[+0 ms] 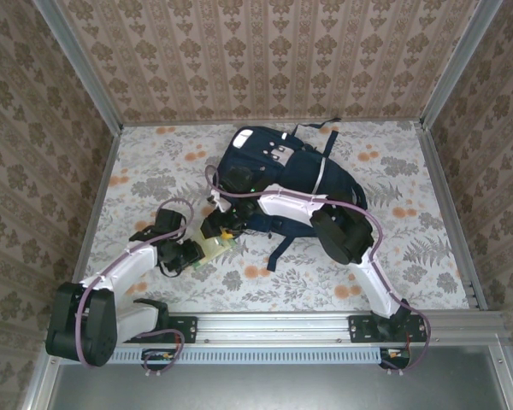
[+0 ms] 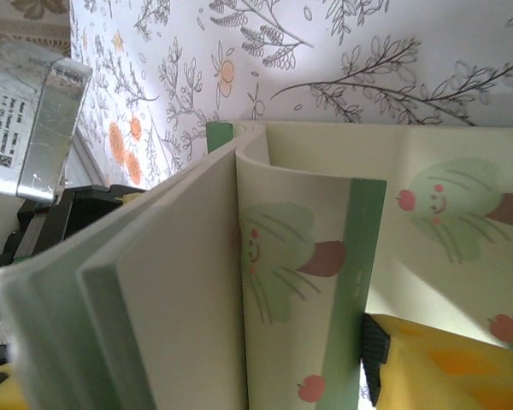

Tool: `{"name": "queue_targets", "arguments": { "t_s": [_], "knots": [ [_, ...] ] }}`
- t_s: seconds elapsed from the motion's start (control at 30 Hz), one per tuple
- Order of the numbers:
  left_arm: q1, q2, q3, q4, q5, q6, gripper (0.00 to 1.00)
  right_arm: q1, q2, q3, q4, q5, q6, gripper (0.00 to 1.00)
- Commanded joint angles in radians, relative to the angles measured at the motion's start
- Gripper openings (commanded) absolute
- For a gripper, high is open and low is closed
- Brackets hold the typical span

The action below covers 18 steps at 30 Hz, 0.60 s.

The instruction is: Pack the student bag

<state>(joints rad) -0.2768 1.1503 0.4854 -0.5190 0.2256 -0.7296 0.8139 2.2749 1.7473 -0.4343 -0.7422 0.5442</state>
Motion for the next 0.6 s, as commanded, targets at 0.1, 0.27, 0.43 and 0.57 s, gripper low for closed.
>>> {"name": "queue_targets", "arguments": {
  "t_s": [0.1,0.27,0.43,0.57],
  "knots": [
    [-0.017,0.003,-0.028,-0.029,-0.012,0.021,0.4,0.012,0.06,0.036,0.022,-0.108,0.053,0.71],
    [-0.019,-0.01,-0.031,-0.03,-0.013,0.021,0.4,0.014,0.088,0.046,0.052,-0.149,0.087,0.73],
    [-0.019,-0.013,-0.031,-0.032,-0.018,0.02,0.4,0.005,0.073,0.023,0.106,-0.17,0.126,0.73],
    [-0.019,-0.021,-0.033,-0.037,-0.023,0.02,0.4,-0.02,0.012,-0.019,0.146,-0.165,0.151,0.72]
  ]
}}
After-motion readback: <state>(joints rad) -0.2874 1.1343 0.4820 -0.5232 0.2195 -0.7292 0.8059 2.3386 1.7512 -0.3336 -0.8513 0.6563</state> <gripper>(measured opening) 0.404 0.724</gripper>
